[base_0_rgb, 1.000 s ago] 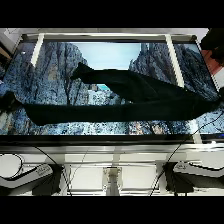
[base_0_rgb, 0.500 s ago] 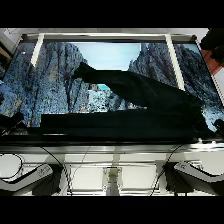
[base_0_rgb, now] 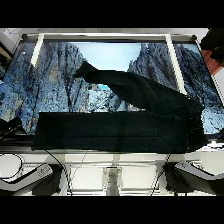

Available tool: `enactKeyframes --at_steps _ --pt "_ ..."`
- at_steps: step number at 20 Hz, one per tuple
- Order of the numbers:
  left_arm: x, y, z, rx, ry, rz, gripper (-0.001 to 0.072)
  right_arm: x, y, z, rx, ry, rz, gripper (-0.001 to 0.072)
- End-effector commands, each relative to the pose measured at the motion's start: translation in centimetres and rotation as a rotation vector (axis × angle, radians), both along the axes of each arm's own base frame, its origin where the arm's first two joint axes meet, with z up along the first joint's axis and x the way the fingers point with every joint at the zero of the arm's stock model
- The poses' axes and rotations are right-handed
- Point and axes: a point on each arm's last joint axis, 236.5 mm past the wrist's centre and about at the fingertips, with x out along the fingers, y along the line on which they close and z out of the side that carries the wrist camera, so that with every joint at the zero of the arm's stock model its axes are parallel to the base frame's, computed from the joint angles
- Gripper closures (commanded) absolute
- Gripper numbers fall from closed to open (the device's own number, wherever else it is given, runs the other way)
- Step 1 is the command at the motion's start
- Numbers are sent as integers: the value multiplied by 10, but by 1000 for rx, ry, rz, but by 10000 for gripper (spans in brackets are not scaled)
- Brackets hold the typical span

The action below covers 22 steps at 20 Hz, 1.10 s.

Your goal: Fold the clothes and pants, and hang the long-sleeved shirts on hangers.

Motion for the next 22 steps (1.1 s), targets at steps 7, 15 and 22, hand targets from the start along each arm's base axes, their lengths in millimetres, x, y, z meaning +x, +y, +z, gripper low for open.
enactKeyframes --at_steps 7,15,22 --pt "204 -110 68 37 -677 -479 291 113 18 33 46 -432 53 273" --pt "370 -242 29 93 -778 -746 221 201 99 39 44 -495 389 274" --pt "405 -223 -21 175 -713 -888 223 229 139 42 38 -521 515 275"
